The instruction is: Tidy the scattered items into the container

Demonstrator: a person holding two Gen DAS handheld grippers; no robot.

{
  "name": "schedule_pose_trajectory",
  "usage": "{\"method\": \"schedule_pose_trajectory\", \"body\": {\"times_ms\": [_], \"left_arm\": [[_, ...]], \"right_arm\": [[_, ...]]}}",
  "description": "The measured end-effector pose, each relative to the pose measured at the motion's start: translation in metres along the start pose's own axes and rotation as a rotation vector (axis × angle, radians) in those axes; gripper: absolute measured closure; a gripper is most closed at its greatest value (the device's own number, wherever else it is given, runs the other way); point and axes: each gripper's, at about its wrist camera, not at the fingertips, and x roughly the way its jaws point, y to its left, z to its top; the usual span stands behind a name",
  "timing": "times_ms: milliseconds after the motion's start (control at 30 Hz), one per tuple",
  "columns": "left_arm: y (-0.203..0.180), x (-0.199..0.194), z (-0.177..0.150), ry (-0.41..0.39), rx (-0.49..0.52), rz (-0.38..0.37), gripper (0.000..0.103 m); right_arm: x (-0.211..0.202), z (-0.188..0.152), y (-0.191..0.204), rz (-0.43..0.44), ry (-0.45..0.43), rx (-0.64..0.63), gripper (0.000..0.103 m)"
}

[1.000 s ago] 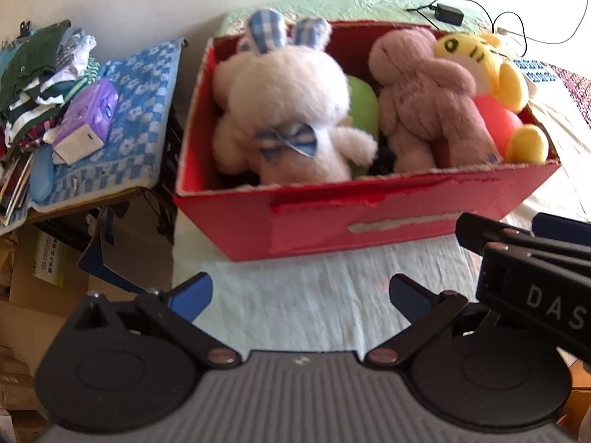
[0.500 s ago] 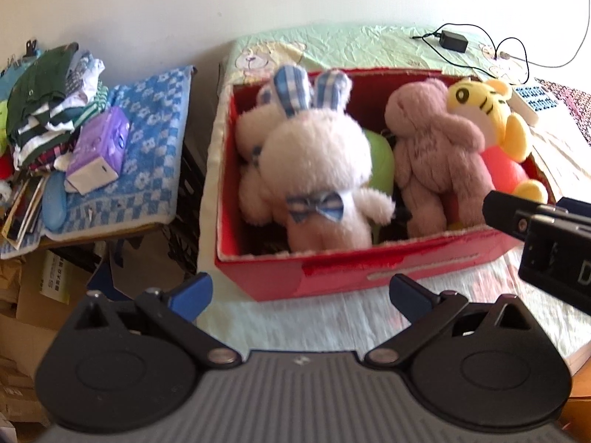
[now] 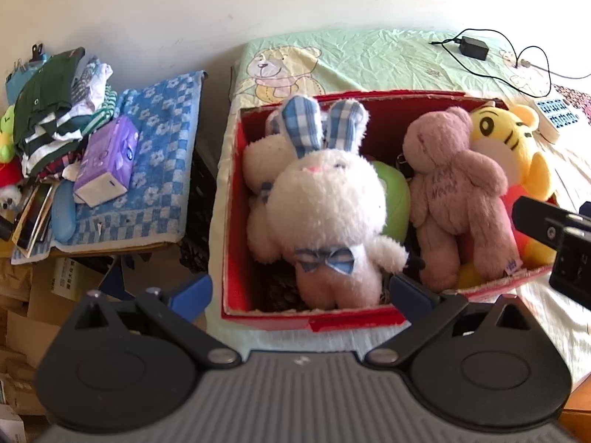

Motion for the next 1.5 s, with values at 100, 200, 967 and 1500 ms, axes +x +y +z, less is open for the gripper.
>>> {"method": "schedule_pose_trajectory", "body": {"times_ms": [100, 200, 967, 1500], "left_arm": [[-0.003, 0.003, 0.006, 0.019, -0.013, -0.015, 0.002], [-0.009, 0.006, 0.011, 0.032, -0.027, -0.026, 0.002], [-0.048, 0.026, 0.028, 0.051, -0.098, -0.006, 0.002], [-0.032, 0.024, 0.025, 0.063, -0.062, -0.046, 0.001]], "right_arm": [[0.006, 0.006, -0.007, 0.014, 0.017, -0.001, 0.03], [0.012, 0.013, -0.013, 0.023, 0.053, -0.02, 0.027], [0.042, 0.039, -0.056, 0.105, 0.125, -0.096, 0.024], [0.044, 0.039, -0.048, 0.078, 0.156, -0.041, 0.024]]}}
